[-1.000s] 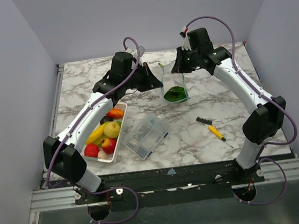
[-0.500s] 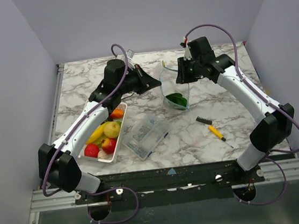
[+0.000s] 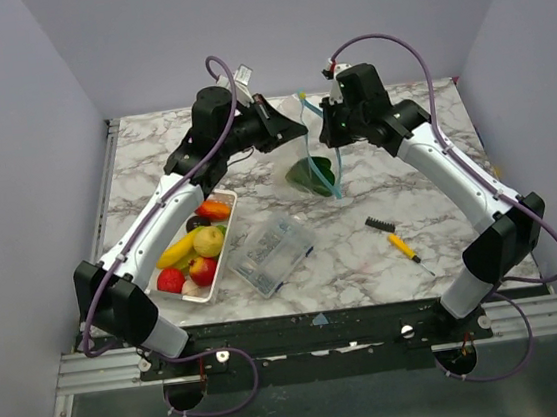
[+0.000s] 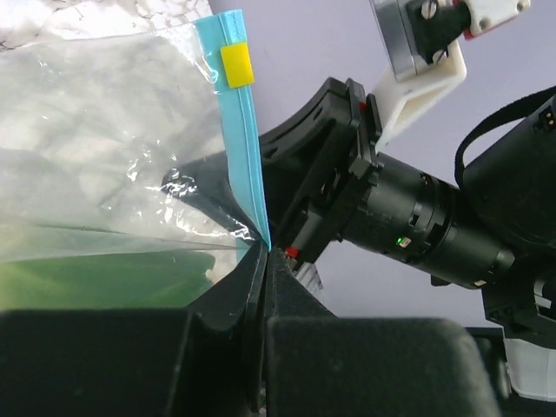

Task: Place the food in the zip-top bag and seal the zipper
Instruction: Adjust the zipper food storage bag at the center of the board.

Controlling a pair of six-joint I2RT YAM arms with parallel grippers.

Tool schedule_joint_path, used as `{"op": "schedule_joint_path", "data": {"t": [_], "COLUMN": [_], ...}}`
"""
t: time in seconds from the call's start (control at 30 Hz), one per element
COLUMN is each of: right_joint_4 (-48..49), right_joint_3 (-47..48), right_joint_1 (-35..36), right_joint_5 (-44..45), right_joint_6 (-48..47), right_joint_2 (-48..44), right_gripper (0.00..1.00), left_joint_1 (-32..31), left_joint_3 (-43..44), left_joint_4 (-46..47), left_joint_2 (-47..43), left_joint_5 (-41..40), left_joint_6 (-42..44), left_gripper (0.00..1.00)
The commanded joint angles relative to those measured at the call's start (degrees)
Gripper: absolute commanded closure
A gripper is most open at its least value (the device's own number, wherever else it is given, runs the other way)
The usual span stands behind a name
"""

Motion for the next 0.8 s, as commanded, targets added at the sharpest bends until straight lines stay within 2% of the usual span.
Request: {"op": "schedule_joint_path", "data": {"t": [0.0, 0.1, 0.23, 0.4, 0.63, 0.77], "right_joint_4": [2.4, 4.1, 7.8, 9.7, 9.9, 11.3], "right_joint_3": [1.1, -0.2, -4.2, -6.7, -7.1, -6.5], "right_joint_1": [-0.3, -0.3, -0.3, -0.3, -0.3, -0.3], "right_joint_5": [6.1, 6.5, 8.7, 10.7, 10.4, 6.3], "right_joint_6": [2.0, 3.2, 2.8, 2.8, 0.9, -2.1], "right_joint_2": [0.5, -0.8, -3.8, -3.2, -1.7, -0.4], "right_gripper": [1.00, 1.00, 1.00, 0.98, 0.67, 0.49], "left_joint_1": [0.9, 2.2, 0.5, 0.4, 0.1, -0.5], "left_joint_3": [1.2, 2.3, -4.2, 1.5, 0.0, -0.4], "left_joint_4": [0.0, -2.8, 3.5, -3.7, -1.9, -2.6], "left_joint_2": [1.5, 5.7, 1.5, 4.0, 4.8, 4.8], "left_joint_5": [0.8, 5.3, 1.7, 3.0, 8.1, 8.1], "left_joint_6": [1.7, 1.6, 2.1, 7.0, 8.1, 9.0], "left_gripper": [1.00, 1.00, 1.00, 1.00, 1.00, 1.00]}}
